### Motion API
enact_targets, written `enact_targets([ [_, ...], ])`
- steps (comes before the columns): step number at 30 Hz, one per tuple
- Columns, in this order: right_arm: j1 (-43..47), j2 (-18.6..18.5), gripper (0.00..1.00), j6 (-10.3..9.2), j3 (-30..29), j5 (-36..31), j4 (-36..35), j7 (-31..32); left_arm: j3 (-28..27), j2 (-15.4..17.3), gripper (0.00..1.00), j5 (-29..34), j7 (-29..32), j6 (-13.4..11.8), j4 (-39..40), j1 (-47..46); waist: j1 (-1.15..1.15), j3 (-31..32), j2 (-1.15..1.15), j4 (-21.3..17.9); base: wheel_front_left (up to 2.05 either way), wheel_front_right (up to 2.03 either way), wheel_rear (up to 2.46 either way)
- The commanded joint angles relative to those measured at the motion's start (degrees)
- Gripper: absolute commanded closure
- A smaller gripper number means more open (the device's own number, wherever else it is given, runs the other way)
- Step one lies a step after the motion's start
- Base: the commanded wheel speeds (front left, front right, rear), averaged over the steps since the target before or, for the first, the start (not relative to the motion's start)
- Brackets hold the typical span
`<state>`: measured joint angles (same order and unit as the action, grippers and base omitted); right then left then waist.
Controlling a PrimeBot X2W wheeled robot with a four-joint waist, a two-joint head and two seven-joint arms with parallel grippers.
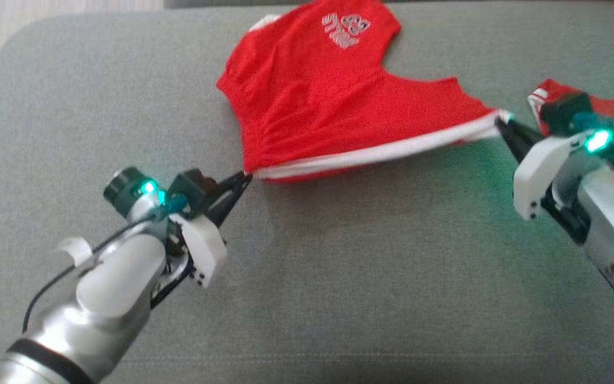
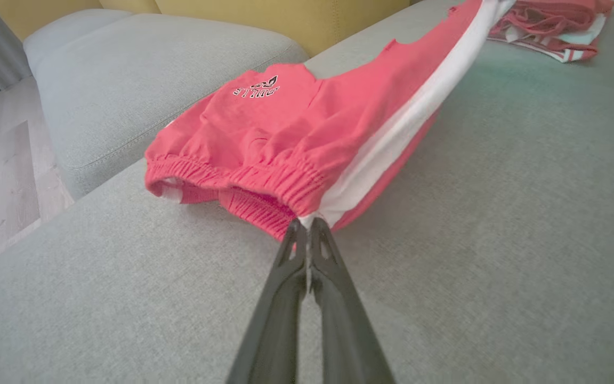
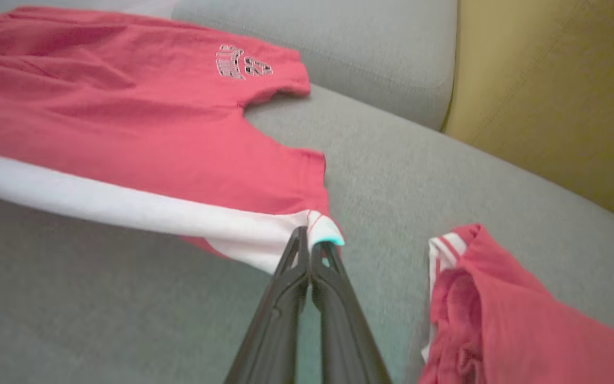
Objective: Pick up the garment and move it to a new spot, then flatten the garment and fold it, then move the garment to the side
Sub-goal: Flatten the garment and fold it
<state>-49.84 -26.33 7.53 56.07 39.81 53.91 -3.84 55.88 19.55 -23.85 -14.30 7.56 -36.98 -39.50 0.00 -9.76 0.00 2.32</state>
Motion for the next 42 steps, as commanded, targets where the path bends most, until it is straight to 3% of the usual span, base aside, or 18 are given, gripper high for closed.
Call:
enact_targets([
  [1,0.46,-1.22,1.0,-0.04,0.54,0.73,-1.26,0.31,-2.04,1.93,1.0,0.13,-0.69,-0.14,1.47,-1.76,0.0,1.15,0.0,-0.53,0.0,0.0,0.0],
  [10,4.37,-8.55,1.0,-0.04,10.12,7.6,-8.16,7.24,-1.69,1.31,1.0,1.32,-0.69,-0.25,2.77,5.81,0.0,6.07,0.0,-2.21,0.0,0.0,0.0],
  [19,7.13,-15.34,1.0,-0.04,15.25,15.04,-17.58,13.3,0.2,1.39,1.0,-1.4,-0.26,-0.17,4.83,14.27,0.0,10.06,0.0,-3.32,0.0,0.0,0.0],
  [34,11.42,-28.82,1.0,-0.04,17.1,22.77,-34.32,30.65,7.33,8.06,1.0,-13.51,7.96,-0.09,22.69,21.78,0.0,12.54,0.0,-2.4,0.0,0.0,0.0],
  [38,9.19,-30.37,1.0,-0.04,16.07,23.11,-36.54,30.27,6.15,8.97,1.0,-14.03,7.89,-0.63,25.35,20.49,0.0,12.01,0.0,-1.06,0.0,0.0,0.0],
  [42,6.07,-29.49,1.0,-0.04,14.67,22.25,-36.67,28.84,4.67,8.7,1.0,-14.0,7.35,-1.63,26.17,18.56,0.0,11.16,0.0,1.07,0.0,0.0,0.0],
])
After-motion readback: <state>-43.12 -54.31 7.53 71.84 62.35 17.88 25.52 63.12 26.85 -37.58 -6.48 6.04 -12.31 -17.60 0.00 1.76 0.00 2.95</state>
